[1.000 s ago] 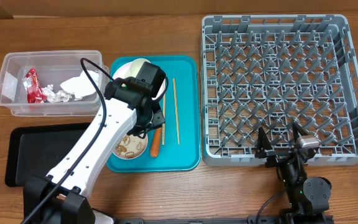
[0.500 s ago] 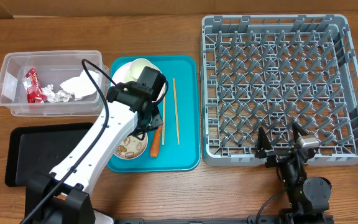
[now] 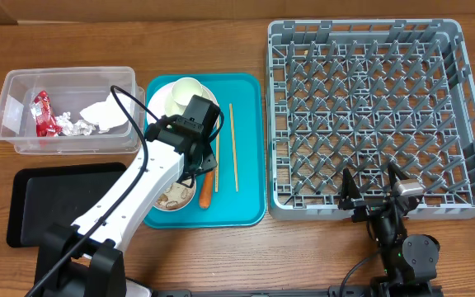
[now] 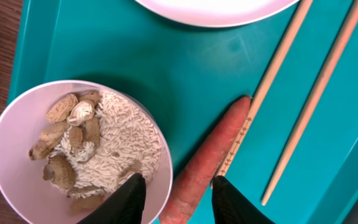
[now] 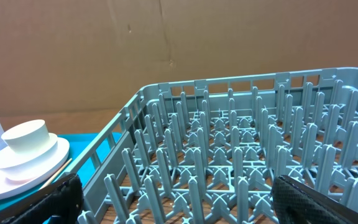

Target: Sort waste into correct bins and load items into the dishwasher

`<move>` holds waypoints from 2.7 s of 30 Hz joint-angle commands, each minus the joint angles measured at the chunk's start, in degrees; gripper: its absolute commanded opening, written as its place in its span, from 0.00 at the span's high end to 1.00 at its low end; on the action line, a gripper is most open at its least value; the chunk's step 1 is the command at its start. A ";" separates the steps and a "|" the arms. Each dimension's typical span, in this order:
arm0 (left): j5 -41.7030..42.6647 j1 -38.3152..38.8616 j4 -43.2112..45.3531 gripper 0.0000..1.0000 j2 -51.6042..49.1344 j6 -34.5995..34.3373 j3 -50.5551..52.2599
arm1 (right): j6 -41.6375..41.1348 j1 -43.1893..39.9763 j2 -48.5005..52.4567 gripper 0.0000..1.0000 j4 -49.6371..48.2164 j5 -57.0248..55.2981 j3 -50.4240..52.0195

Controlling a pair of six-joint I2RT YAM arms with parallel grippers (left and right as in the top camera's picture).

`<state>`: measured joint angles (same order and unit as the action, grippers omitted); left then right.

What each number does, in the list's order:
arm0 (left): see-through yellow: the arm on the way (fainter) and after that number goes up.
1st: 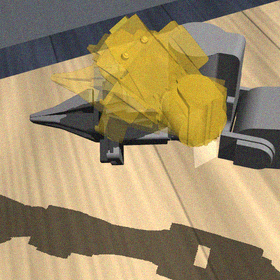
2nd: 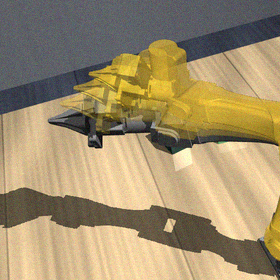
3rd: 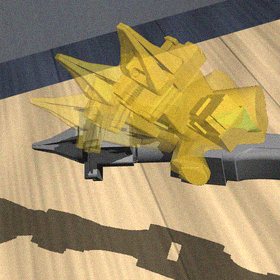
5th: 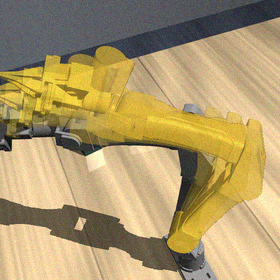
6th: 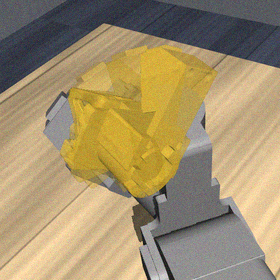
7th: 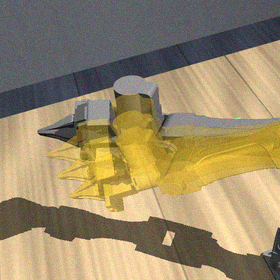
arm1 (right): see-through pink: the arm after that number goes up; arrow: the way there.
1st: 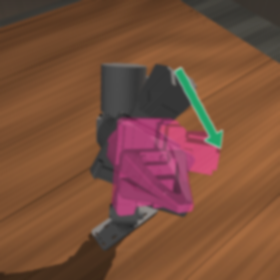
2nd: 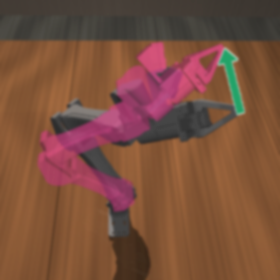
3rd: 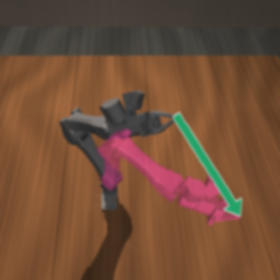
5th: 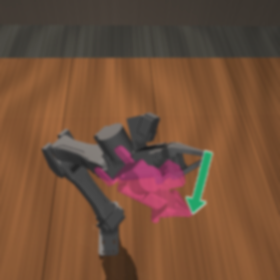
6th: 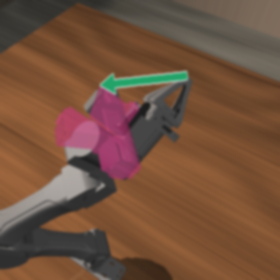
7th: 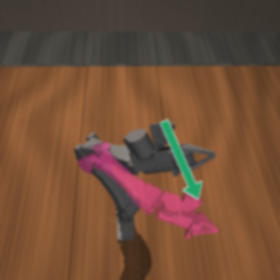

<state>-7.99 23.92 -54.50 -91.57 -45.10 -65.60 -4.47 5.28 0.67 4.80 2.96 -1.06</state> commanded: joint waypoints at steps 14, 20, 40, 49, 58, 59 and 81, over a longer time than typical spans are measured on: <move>0.37 0.09 2.97 0.61 -4.00 -1.44 3.41 | -0.07 -0.22 -0.50 0.00 -0.20 -0.28 0.59; 1.73 0.07 3.43 0.61 -5.73 -1.40 3.43 | -0.07 -0.22 -0.50 0.00 -0.20 -0.28 0.59; 5.05 -3.23 3.96 0.71 -8.37 -1.22 3.65 | -0.07 -0.22 -0.50 0.00 -0.20 -0.28 0.61; 5.05 -3.23 4.00 0.75 -8.39 -1.20 3.65 | -0.07 -0.22 -0.50 0.00 -0.20 -0.28 0.59; 5.05 -3.30 3.82 0.72 -8.39 -1.22 3.63 | -0.07 -0.22 -0.50 0.00 -0.20 -0.28 0.59; 5.03 -3.30 3.82 0.70 -8.39 -1.22 3.63 | -0.07 -0.22 -0.50 0.00 -0.17 -0.28 0.59; 4.87 -3.34 -1.79 0.96 -8.37 3.21 -1.53 | -0.07 -0.22 -0.50 0.00 -0.20 -0.28 0.59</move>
<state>-3.29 20.84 -55.11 -99.42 -45.45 -63.70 -4.45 5.28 0.67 4.75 2.94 -1.06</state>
